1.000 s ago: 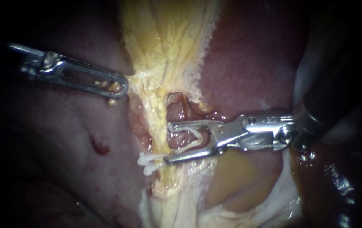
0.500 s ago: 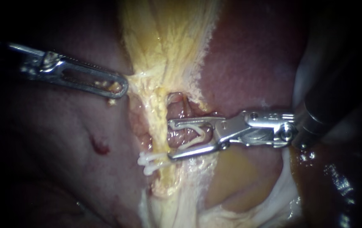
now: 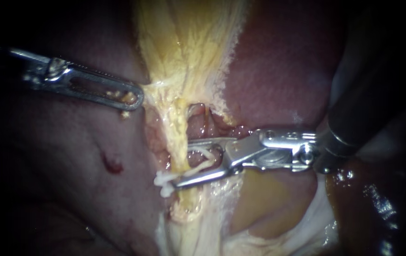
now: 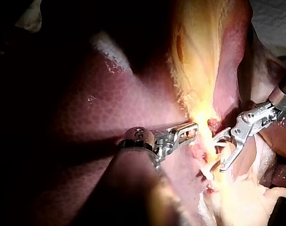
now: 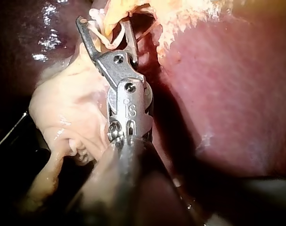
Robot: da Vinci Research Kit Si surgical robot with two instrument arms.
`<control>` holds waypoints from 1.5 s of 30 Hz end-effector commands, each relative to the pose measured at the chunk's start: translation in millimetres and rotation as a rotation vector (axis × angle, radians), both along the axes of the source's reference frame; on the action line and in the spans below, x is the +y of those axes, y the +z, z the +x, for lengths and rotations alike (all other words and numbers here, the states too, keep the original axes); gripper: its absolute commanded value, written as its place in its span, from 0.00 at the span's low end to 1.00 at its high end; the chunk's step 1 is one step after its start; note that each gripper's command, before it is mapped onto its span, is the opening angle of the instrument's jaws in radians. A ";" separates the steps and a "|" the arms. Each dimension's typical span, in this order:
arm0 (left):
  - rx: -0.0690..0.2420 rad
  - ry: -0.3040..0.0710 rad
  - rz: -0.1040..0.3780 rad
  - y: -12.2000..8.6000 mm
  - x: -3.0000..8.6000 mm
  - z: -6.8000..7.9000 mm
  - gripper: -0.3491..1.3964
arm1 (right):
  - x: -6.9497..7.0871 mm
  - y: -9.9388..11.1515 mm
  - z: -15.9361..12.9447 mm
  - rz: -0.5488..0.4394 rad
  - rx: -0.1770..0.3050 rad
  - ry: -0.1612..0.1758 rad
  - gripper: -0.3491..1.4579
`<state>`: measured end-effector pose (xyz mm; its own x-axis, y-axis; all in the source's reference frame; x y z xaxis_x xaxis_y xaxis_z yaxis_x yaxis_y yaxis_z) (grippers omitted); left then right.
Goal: Clipping third clip left tube
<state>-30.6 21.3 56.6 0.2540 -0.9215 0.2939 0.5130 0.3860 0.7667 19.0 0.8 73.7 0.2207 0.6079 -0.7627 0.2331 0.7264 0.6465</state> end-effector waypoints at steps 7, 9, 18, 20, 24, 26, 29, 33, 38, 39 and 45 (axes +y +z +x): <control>0.001 0.000 0.000 0.0 0.0 0.0 0.00 | -0.7 0.9 2.8 0.002 0.005 -0.012 0.47; 0.001 0.000 0.000 0.0 0.0 0.0 0.00 | -1.0 1.1 3.6 0.005 0.009 -0.015 0.47; 0.001 -0.001 0.000 0.0 0.0 0.0 0.00 | -1.8 0.8 4.8 0.033 0.053 -0.022 0.47; 0.001 -0.001 0.000 0.0 0.0 0.0 0.00 | -1.8 0.5 4.8 0.043 0.066 -0.018 0.47; 0.001 -0.001 0.000 0.0 0.0 0.0 0.00 | -1.4 -0.1 4.8 0.067 0.109 -0.022 0.47; 0.001 -0.001 0.000 0.0 0.0 0.0 0.00 | -1.2 -0.5 4.8 0.070 0.118 -0.014 0.47; 0.001 -0.001 0.000 0.0 0.0 0.0 0.00 | -0.6 -0.9 4.7 0.084 0.118 -0.007 0.47; 0.001 -0.001 0.000 0.0 0.0 -0.1 0.00 | 0.4 -1.4 4.5 0.104 0.120 0.003 0.47; 0.001 -0.001 0.000 0.0 0.0 -0.1 0.00 | 2.2 -2.3 3.9 0.132 0.117 0.027 0.47; 0.001 -0.001 0.000 0.0 0.0 -0.1 0.00 | 2.5 -2.5 3.8 0.138 0.118 0.031 0.47; 0.001 -0.001 0.000 0.1 0.0 -0.1 0.00 | 4.4 -3.5 3.1 0.163 0.119 0.054 0.47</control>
